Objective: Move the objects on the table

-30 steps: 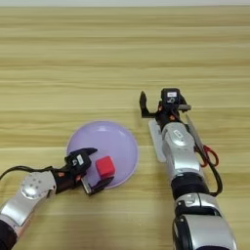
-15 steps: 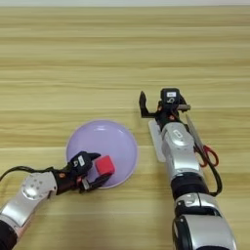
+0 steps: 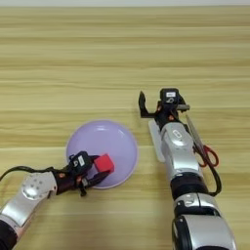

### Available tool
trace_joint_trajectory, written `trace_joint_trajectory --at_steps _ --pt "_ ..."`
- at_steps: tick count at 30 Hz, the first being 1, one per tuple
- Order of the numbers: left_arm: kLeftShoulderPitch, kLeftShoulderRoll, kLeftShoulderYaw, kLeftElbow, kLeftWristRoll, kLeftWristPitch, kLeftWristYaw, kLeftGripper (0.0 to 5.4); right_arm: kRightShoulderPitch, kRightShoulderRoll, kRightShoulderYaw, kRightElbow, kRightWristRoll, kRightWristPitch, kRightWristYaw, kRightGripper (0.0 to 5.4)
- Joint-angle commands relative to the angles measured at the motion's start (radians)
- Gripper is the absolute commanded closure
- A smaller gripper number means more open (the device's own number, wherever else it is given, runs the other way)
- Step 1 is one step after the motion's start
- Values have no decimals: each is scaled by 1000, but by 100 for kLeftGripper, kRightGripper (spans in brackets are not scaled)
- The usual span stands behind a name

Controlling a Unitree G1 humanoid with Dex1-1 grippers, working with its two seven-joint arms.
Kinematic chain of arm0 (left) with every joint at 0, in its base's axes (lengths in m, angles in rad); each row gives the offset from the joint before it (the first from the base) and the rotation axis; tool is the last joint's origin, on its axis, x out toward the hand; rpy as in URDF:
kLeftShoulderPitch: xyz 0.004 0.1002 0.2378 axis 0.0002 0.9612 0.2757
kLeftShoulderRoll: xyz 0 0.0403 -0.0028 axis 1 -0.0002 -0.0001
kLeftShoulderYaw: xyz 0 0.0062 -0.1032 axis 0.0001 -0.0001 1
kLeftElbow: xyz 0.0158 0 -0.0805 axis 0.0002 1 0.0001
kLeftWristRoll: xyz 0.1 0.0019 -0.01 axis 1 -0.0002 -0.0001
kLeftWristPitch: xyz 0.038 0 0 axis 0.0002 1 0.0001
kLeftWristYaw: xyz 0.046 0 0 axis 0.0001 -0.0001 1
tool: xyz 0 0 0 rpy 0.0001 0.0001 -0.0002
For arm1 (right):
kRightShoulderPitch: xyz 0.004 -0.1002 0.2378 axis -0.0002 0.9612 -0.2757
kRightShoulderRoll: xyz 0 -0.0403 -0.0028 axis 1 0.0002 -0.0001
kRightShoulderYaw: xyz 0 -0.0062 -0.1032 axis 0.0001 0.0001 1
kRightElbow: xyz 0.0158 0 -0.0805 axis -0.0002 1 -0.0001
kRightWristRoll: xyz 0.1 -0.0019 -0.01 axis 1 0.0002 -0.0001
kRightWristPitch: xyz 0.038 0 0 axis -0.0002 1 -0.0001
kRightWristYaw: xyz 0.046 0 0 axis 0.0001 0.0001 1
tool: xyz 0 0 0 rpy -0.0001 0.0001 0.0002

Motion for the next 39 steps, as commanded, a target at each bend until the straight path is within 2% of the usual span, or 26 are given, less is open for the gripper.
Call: trace_joint_trajectory --at_steps 1,8,11,15,19,23,26,32,39 --pt "-2 3 4 7 10 5 10 323 -18 3 0 -7 -2 8 1 0" --pt "-13 -11 50 0 -22 -4 42 323 -18 2 -1 -3 -2 6 3 0" --pt "-27 -26 89 3 -39 -6 78 323 -19 1 -1 -1 -2 5 4 0" --pt "-60 -46 162 17 -61 -31 162 323 -20 1 -1 1 -3 5 5 0" --pt "-103 -63 247 42 -73 -88 279 323 -20 1 -1 2 -3 4 4 0" --pt "-124 -69 289 68 -77 -120 338 323 -20 1 -1 2 -2 4 5 0" --pt "-141 -65 320 100 -71 -110 393 323 -20 1 -2 2 -2 4 4 0" --pt "-157 -56 348 141 -57 -95 457 323 -19 1 -2 2 -2 3 3 0" --pt "-166 -41 360 184 -27 -47 526 323 -20 1 -2 3 -3 2 2 0"
